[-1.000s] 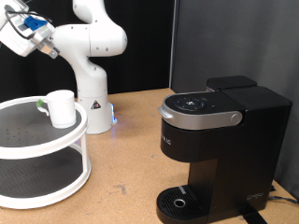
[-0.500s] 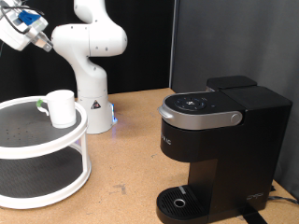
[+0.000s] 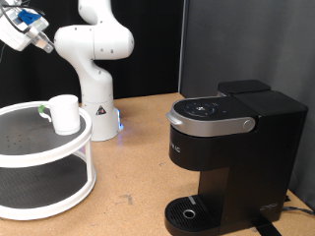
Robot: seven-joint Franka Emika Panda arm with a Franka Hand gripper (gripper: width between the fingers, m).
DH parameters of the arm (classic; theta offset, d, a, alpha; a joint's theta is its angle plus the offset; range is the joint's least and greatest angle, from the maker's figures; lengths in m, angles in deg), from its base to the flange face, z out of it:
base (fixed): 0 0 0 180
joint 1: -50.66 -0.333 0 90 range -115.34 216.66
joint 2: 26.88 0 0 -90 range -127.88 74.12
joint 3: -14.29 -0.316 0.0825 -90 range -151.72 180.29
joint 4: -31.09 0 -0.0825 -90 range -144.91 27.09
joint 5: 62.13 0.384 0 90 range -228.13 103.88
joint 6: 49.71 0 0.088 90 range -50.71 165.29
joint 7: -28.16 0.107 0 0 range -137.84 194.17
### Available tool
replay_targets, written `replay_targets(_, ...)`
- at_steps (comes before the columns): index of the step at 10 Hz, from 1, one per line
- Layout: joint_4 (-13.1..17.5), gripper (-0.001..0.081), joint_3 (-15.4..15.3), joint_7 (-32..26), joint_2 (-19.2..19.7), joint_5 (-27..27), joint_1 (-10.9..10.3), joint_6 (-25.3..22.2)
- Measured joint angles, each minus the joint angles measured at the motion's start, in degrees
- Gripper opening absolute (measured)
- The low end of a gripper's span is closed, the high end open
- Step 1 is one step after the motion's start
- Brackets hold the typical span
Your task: Make a cup of coffee with the keurig machine
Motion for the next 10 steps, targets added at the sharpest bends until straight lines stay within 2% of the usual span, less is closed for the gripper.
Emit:
replay_targets(3, -0.4, 0.0001, 1.95, -2.87, 1.43, -4.06, 0.01, 1.95)
replay_targets(6, -2.76, 0.0001, 5.55, -6.24, 3.75, -3.62, -0.33, 12.13)
replay_targets(8, -3.43, 0.0001, 7.85, -8.11, 6.13, -2.89, -2.02, 15.71)
replay_targets(10, -4.13, 0.0001, 8.88, -8.4, 8.79, -2.75, -3.92, 18.27)
